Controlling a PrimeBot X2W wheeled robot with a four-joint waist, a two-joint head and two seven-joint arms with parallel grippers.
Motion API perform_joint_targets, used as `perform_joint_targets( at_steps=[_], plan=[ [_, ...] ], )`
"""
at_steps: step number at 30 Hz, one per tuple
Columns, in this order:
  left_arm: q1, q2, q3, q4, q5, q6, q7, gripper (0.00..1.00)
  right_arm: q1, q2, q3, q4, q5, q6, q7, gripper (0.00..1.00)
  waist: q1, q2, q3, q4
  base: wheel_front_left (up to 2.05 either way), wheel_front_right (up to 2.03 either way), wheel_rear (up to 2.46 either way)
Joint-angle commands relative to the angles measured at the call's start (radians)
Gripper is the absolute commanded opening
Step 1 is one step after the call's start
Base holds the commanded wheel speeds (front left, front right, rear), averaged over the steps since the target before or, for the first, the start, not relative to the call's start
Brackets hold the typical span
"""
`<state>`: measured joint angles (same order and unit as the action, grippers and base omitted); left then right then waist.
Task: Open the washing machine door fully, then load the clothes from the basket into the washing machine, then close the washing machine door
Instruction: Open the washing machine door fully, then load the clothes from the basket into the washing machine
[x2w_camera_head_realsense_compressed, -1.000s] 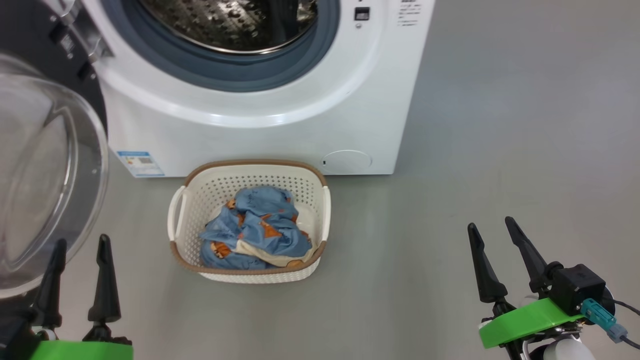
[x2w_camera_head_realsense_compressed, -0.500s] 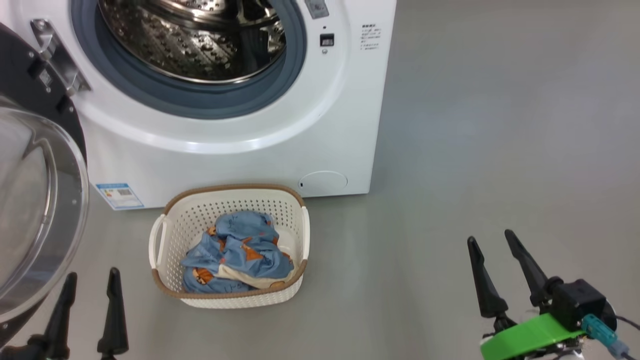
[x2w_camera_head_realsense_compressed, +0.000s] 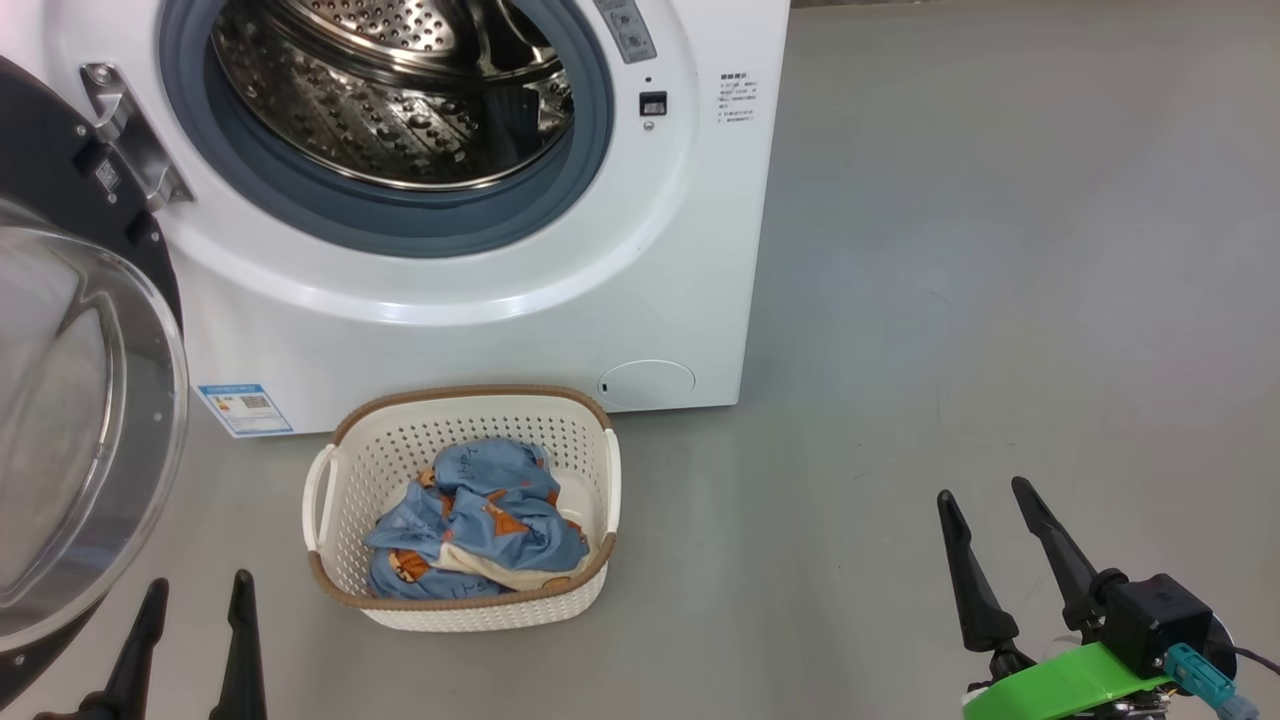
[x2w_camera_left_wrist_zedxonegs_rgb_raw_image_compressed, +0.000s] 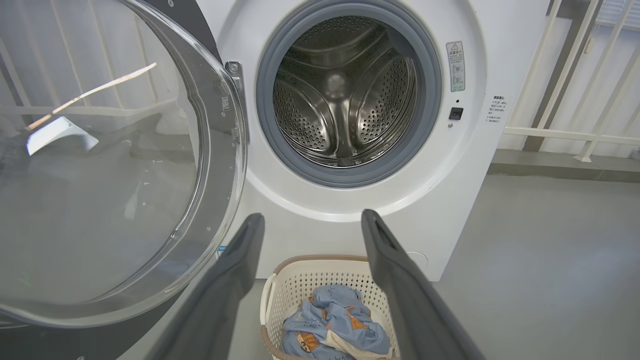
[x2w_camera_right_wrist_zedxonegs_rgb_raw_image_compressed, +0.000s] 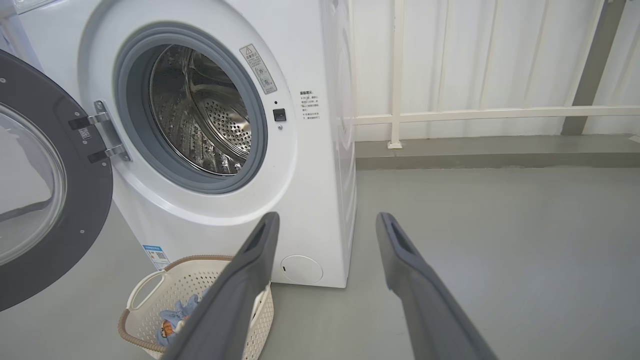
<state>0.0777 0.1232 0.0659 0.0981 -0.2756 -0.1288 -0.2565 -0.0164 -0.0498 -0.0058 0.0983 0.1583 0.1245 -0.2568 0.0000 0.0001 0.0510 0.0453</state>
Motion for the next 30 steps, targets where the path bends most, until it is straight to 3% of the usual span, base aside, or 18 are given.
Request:
perform_joint_targets(
  at_steps=[1, 30],
  plan=[
    [-0.02, 0.015, 0.033, -0.017, 0.005, -0.002, -0.005, 1.0, 0.0, 0.0, 0.027, -0.03, -0.014, 0.006, -0.005, 1.0, 0.0, -0.0001, 0.002, 0.003, 0.0, 0.0, 0.0],
    [-0.042, 0.038, 0.026, 0.007, -0.01, -0.002, -0.005, 1.0, -0.007, 0.0, 0.025, -0.023, -0.01, 0.006, -0.005, 1.0, 0.0, -0.0001, 0.015, 0.011, 0.13, -0.13, 0.0]
  ],
)
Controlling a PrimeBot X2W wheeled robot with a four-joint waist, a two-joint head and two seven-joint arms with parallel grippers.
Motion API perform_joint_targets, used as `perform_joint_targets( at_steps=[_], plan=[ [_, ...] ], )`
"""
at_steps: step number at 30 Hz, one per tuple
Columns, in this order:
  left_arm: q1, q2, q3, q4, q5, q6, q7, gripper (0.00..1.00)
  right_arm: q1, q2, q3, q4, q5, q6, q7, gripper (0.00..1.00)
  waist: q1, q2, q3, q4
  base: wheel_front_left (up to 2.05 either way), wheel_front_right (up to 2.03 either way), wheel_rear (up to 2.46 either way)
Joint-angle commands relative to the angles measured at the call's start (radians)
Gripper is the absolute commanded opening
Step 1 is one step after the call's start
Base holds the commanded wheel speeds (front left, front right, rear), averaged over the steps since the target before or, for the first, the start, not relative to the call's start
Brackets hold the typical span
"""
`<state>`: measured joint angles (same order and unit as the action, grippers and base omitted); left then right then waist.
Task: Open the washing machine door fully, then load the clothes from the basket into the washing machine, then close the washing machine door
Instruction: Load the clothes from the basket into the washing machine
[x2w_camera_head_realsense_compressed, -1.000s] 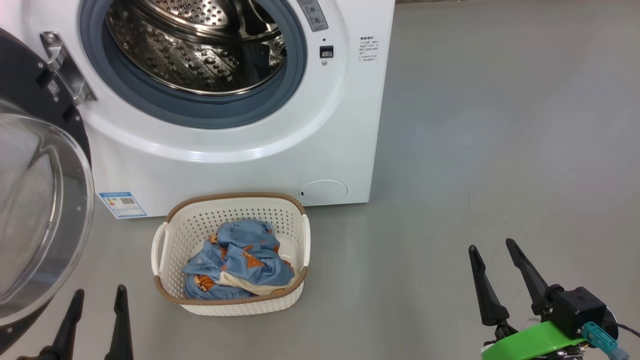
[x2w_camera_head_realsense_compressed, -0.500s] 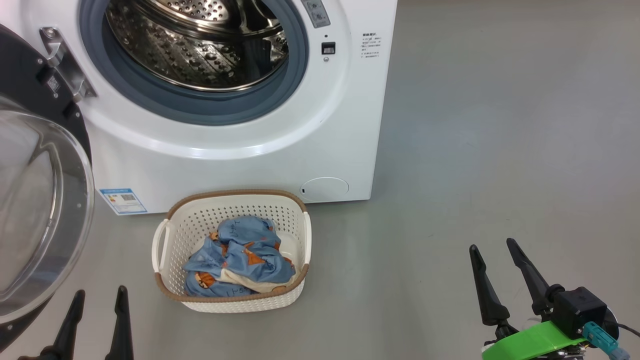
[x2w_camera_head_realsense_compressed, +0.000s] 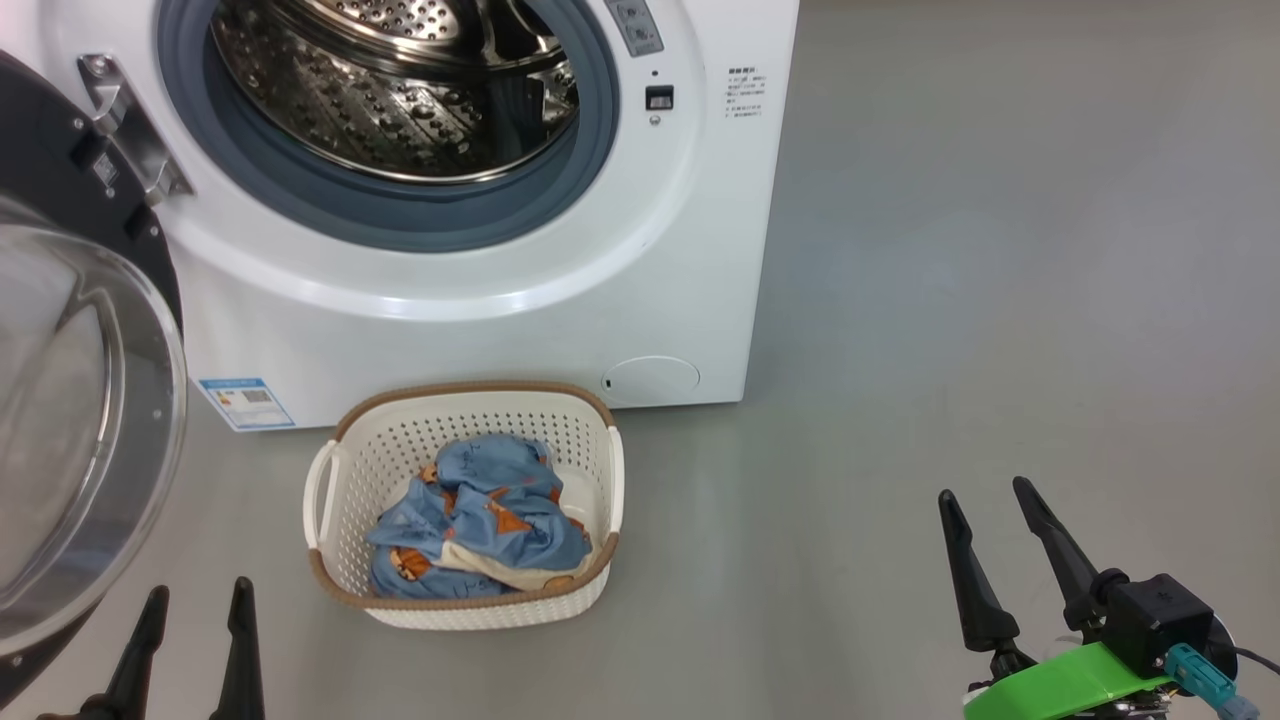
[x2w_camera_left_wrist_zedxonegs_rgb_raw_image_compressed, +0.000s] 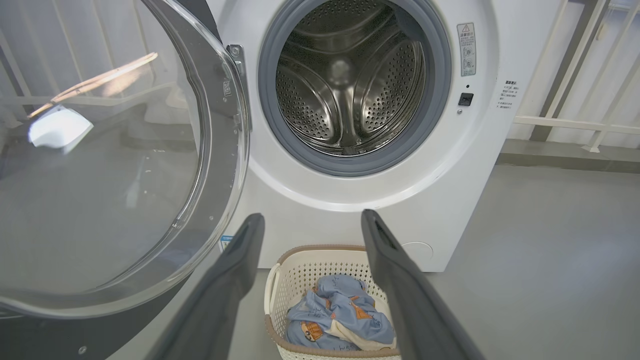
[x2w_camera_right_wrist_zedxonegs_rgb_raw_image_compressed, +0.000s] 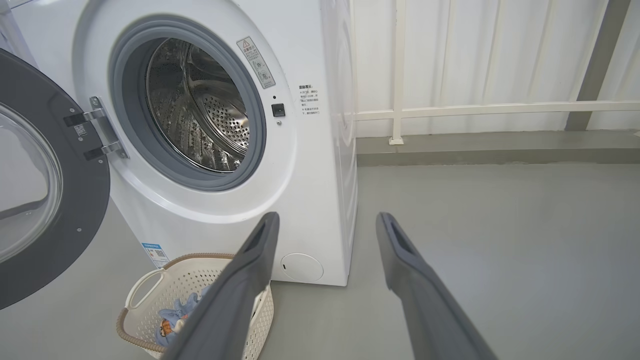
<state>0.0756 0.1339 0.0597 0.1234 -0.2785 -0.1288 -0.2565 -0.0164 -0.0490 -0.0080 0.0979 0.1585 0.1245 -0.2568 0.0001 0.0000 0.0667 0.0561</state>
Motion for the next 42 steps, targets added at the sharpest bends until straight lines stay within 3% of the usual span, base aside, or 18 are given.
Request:
perform_joint_targets(
  at_steps=[1, 20, 42],
  plan=[
    [-0.04, 0.028, 0.033, -0.017, -0.007, -0.002, -0.005, 1.0, -0.006, -0.001, 0.027, -0.023, -0.01, 0.006, -0.005, 1.0, -0.0001, 0.0, -0.001, 0.001, 1.07, -1.07, 0.0],
    [-0.053, 0.027, 0.051, -0.018, -0.005, -0.002, -0.005, 1.0, -0.01, -0.001, 0.027, -0.012, 0.007, 0.006, -0.005, 1.0, -0.0001, 0.0, 0.01, 0.007, 1.59, -1.59, 0.0],
    [-0.046, 0.045, 0.02, -0.021, -0.047, -0.002, -0.005, 1.0, -0.012, -0.001, 0.026, -0.008, 0.006, 0.006, -0.005, 1.0, -0.0001, 0.0, 0.017, 0.013, 0.1, -0.1, 0.0]
  ],
)
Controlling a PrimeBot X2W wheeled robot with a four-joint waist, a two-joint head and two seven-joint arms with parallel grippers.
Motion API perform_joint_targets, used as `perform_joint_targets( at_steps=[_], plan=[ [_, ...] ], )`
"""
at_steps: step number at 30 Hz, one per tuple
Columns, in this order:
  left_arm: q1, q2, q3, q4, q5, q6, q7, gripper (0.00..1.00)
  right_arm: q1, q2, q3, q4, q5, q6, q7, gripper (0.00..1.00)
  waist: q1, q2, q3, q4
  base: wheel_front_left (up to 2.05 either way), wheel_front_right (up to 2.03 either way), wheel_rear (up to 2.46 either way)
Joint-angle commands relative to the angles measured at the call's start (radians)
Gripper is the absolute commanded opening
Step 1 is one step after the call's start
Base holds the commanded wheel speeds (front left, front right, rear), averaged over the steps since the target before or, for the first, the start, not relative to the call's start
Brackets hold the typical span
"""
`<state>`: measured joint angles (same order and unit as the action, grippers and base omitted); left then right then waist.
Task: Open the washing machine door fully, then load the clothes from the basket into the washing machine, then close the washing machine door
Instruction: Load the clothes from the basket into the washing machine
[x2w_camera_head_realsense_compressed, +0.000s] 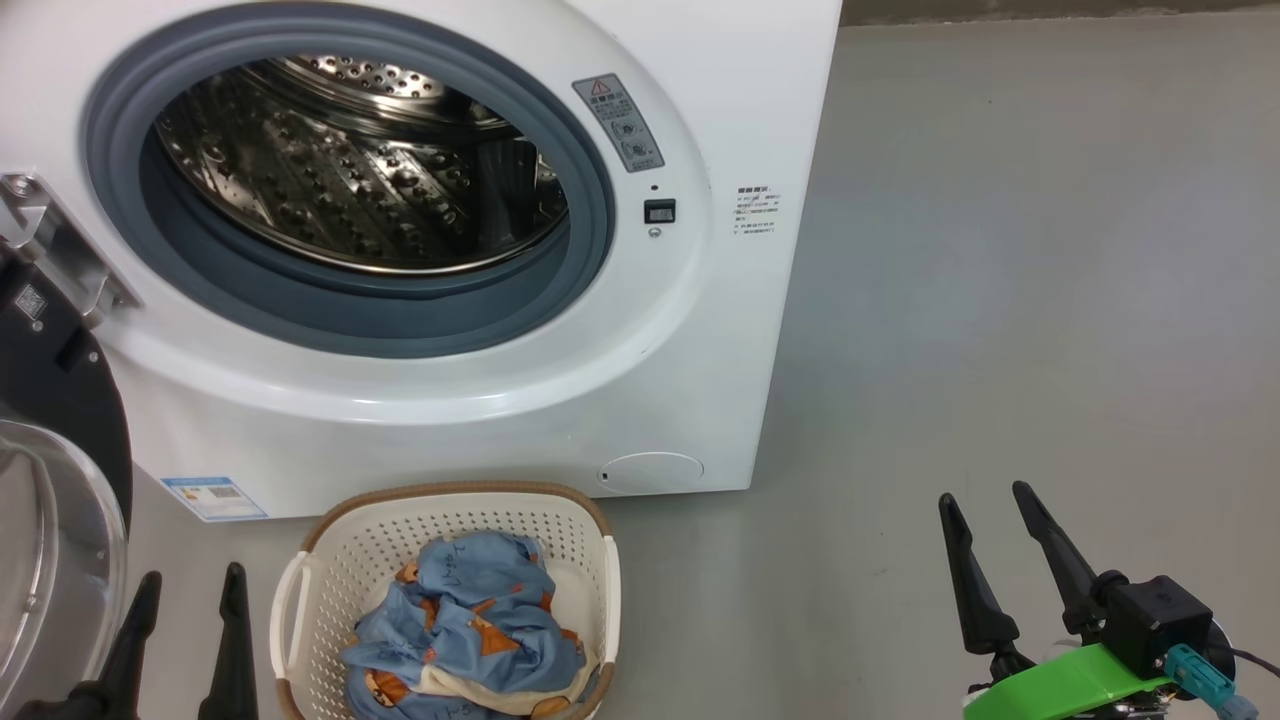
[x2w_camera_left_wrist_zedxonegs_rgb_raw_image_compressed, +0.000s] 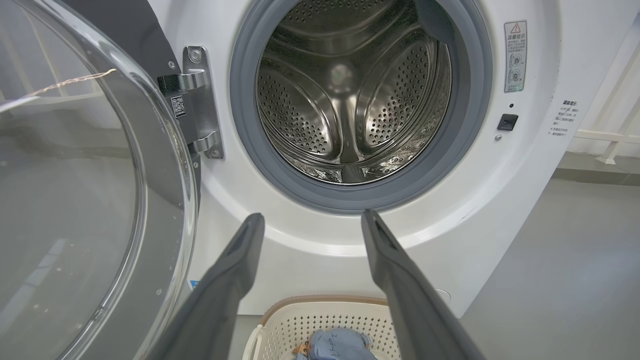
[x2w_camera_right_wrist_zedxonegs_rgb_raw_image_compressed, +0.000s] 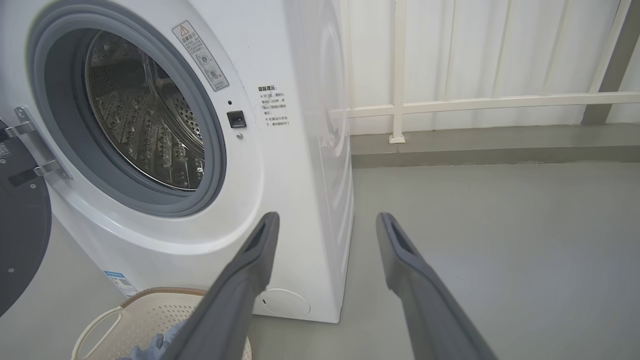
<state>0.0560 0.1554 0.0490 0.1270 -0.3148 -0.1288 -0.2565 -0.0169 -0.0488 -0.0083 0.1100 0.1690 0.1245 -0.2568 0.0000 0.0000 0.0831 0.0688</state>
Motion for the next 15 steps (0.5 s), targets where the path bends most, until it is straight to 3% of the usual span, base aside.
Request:
perform_joint_targets(
  at_steps=[1, 15],
  plan=[
    [-0.026, 0.024, 0.031, -0.025, -0.011, -0.002, -0.005, 1.0, -0.012, -0.001, 0.026, -0.019, -0.005, 0.006, -0.005, 1.0, 0.0, 0.0, 0.001, 0.0, 0.0, 0.0, 0.0],
    [-0.032, 0.026, 0.005, -0.013, -0.042, -0.002, -0.005, 1.0, -0.019, -0.001, 0.027, -0.007, -0.017, 0.006, -0.005, 1.0, 0.0, 0.0, 0.048, -0.006, 0.0, 0.0, 0.0]
  ],
)
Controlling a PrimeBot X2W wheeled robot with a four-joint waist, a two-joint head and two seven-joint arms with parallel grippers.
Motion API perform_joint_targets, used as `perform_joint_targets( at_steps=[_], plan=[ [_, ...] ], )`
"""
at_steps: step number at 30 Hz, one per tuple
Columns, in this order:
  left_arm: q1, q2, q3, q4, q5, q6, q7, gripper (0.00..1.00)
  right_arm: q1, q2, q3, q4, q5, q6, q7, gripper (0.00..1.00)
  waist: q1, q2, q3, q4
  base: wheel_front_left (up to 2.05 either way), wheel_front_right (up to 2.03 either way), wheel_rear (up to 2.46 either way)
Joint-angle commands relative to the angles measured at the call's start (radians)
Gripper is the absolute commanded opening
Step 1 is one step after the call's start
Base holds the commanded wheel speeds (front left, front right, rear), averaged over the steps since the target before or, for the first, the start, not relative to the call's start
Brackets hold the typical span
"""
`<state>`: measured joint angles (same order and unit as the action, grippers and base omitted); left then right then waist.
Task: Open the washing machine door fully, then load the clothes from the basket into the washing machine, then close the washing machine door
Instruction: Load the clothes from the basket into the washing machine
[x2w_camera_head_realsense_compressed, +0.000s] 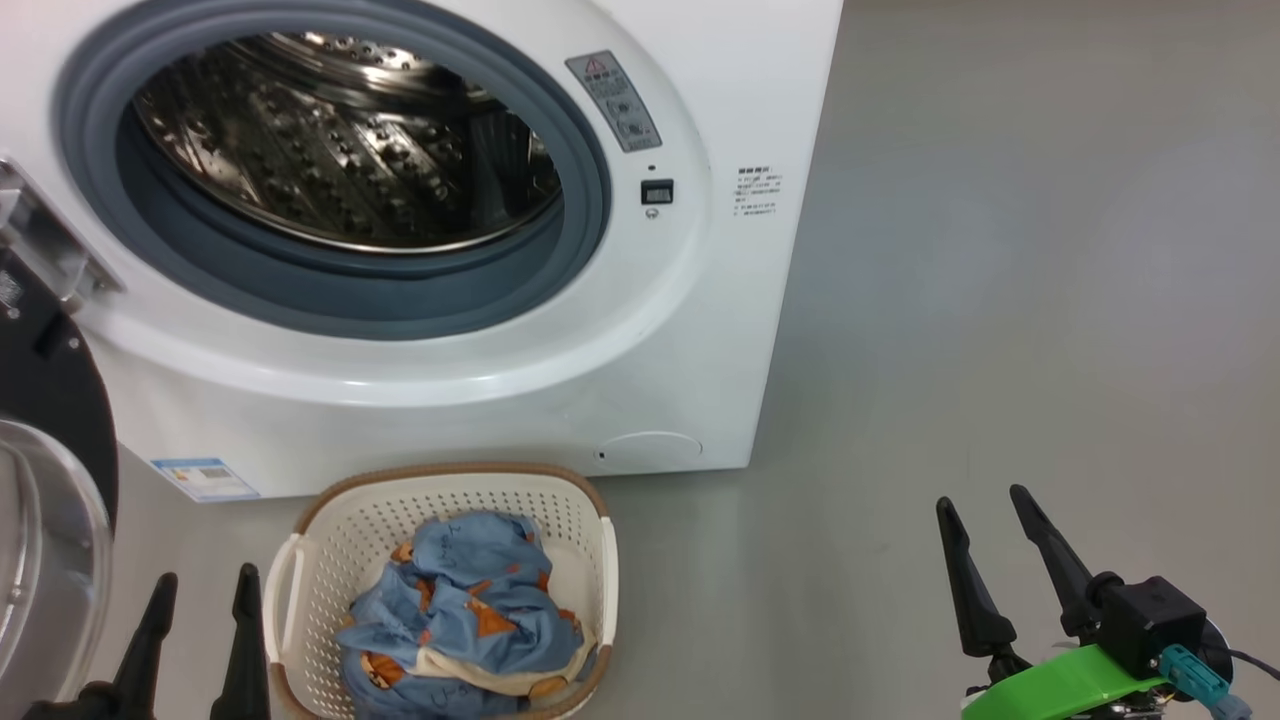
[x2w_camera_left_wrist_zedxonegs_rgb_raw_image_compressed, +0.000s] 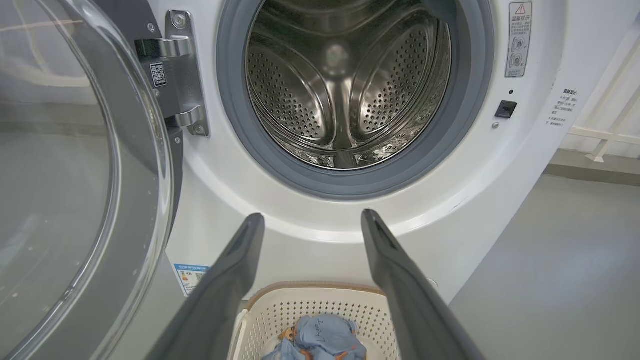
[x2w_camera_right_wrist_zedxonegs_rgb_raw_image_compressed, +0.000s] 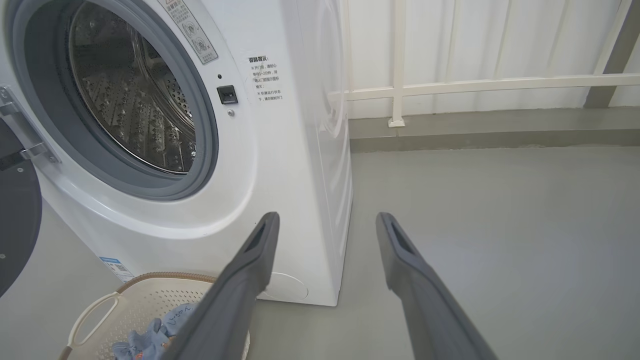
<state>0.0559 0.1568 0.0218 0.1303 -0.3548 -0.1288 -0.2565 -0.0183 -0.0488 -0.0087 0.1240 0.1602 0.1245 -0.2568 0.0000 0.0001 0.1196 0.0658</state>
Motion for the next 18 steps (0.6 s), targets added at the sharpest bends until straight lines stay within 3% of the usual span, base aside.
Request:
perform_joint_targets(
  at_steps=[1, 18],
  plan=[
    [-0.033, 0.03, 0.026, -0.013, -0.015, -0.002, -0.005, 1.0, -0.023, -0.001, 0.031, -0.02, -0.012, 0.006, -0.005, 1.0, 0.0, -0.0001, 0.033, -0.006, 0.0, 0.0, 0.0],
    [-0.159, 0.1, -0.069, 0.081, -0.128, -0.002, -0.005, 1.0, -0.096, -0.001, 0.058, -0.05, -0.047, 0.006, -0.005, 1.0, 0.0, -0.0001, 0.28, -0.036, 0.0, 0.0, 0.0]
  ],
)
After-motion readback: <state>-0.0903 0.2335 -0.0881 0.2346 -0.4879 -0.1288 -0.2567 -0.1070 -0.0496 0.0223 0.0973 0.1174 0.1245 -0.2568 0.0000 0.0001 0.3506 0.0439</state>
